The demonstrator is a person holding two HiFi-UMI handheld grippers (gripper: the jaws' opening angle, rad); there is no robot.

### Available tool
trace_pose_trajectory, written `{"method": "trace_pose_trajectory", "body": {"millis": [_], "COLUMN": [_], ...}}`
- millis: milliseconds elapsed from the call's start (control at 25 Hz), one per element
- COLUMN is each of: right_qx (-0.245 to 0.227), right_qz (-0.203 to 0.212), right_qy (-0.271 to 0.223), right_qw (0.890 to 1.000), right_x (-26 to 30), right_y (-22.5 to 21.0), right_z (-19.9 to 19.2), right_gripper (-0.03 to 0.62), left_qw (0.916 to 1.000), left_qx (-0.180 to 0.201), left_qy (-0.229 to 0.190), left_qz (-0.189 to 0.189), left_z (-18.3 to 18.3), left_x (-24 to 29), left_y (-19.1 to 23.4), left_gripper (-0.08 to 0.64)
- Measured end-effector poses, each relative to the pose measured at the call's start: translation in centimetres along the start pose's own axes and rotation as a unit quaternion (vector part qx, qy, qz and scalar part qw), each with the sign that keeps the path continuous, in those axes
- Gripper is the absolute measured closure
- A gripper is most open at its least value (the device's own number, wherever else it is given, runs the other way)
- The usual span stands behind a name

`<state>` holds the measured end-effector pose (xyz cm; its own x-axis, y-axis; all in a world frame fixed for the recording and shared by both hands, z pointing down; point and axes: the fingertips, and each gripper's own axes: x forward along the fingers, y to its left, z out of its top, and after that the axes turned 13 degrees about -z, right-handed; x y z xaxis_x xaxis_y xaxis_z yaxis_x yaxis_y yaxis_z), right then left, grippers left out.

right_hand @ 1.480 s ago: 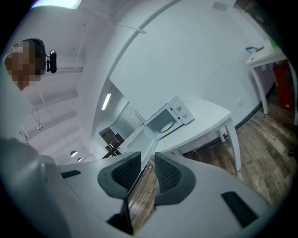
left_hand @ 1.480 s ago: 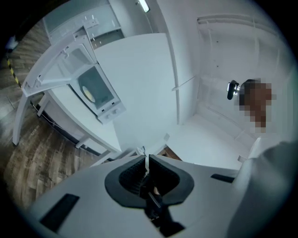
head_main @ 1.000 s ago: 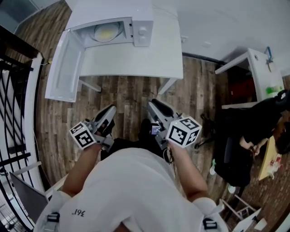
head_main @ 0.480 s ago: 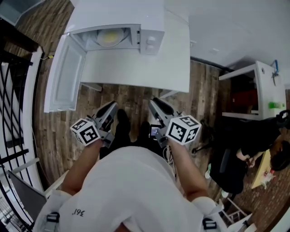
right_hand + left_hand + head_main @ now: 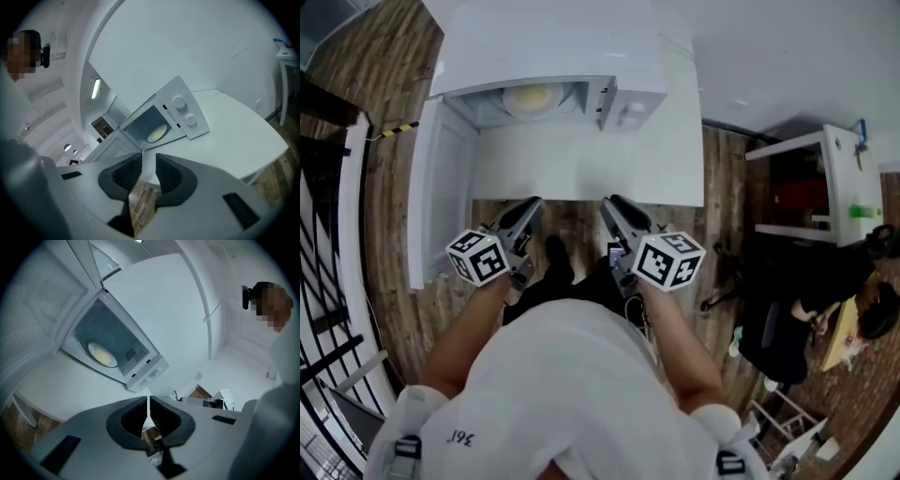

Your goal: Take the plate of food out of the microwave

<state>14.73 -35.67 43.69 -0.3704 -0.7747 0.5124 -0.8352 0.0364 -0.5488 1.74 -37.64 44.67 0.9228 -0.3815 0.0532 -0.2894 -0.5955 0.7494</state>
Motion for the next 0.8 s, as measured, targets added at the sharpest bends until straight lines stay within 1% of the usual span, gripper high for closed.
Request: {"method": "trace_pose_trajectory", "body": {"millis": [200,320,600,720,800], "right_qx": [-0.004,-0.012,-0.027,-0.039,-0.051], "right_qz": [0.000,0.006,0.011,0.004,0.000], "right_qy": [0.013,0.028,0.053,0.049,0.037], "right_qw": [1.000,1.000,0.998,0.998,0.998], "right_x": [2.6,3.8,5.0,6.7,8.9], "right_y": [1.0,1.0,0.4,0.3,0.5], "right_z": [0.3,0.4,0.4,1.3,2.4], "right_gripper": [0.499,0.499,0.499,0.499,0.499], "left_qw": [1.0000,0.9997,0.9979,0.9965,0.9956], "left_qx": [-0.009,-0.016,-0.041,-0.048,-0.045], "left_qy": [0.000,-0.015,-0.043,-0.055,-0.061], "left_qz": [0.000,0.009,0.028,0.040,0.055], "left_z": [1.0,1.7,2.1,2.8,3.8], "left_x": [0.2,0.3,-0.1,0.1,0.6], "left_y": [1.7,2.5,3.8,5.3,7.2], "left_gripper": [0.551,0.551,0.551,0.551,0.551]}}
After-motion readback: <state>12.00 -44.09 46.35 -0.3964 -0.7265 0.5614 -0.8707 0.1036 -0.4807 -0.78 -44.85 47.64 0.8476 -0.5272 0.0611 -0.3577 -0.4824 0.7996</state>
